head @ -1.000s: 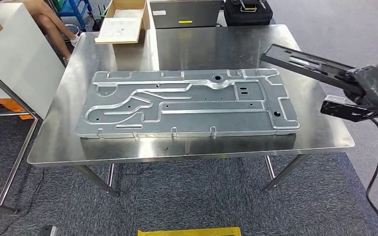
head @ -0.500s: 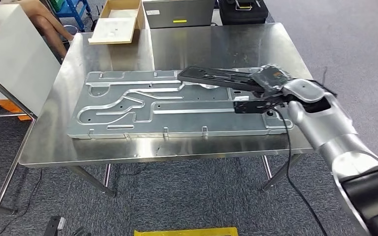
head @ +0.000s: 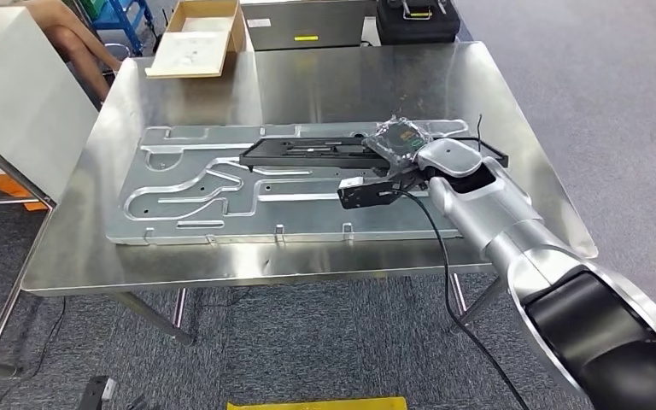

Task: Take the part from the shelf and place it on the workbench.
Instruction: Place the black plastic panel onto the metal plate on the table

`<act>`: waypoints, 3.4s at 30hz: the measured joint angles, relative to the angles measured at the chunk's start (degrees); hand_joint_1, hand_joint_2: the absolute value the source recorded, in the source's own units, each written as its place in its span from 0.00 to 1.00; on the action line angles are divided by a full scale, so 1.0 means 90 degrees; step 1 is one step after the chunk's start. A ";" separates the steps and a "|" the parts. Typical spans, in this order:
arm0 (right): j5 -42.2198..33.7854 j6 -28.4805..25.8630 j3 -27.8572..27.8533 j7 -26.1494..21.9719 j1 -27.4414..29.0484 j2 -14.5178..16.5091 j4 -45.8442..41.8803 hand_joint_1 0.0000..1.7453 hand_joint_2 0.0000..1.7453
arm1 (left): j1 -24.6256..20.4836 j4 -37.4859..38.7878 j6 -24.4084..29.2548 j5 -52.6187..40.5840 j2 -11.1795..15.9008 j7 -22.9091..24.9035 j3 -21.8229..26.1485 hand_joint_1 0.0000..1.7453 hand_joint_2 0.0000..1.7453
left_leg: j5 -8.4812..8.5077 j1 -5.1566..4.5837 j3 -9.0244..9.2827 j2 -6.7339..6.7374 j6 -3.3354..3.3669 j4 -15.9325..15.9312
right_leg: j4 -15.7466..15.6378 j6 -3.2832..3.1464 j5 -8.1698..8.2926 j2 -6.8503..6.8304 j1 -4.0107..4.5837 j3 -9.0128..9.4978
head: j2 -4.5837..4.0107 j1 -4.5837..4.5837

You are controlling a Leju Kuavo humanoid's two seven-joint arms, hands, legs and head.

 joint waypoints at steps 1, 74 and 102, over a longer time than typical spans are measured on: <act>-0.0001 -0.0003 0.0006 -0.0011 -0.0004 0.0015 0.0025 0.94 1.00 | 0.0004 0.0000 0.0004 0.0005 -0.0001 0.0003 -0.0001 0.00 1.00 | 0.0013 0.0018 0.0023 0.0002 0.0005 -0.0051 | -0.0001 0.0036 -0.0015 -0.0008 -0.0003 0.0004 | 0.0000 0.0001; -0.2239 -0.2528 -0.2728 -0.1508 0.2789 -0.0894 -0.4615 0.00 0.00 | 0.0008 0.0001 -0.0205 0.0058 -0.0135 -0.0217 -0.0759 0.00 0.00 | -0.0115 0.0013 0.0237 -0.0028 0.0039 -0.0108 | -0.0004 0.0101 0.0110 -0.0032 -0.0016 -0.0029 | 0.0000 0.0002; -0.2483 -0.4685 -0.7255 -0.2888 1.0699 0.0664 -1.0541 0.00 0.00 | 0.0956 0.0001 -0.0081 0.0747 -0.0121 -0.1058 -0.0343 0.00 0.00 | 0.0046 -0.0031 0.0063 0.0044 0.0151 -0.0154 | 0.0983 0.0132 -0.0866 -0.0061 -0.0044 0.0290 | 0.0000 0.0001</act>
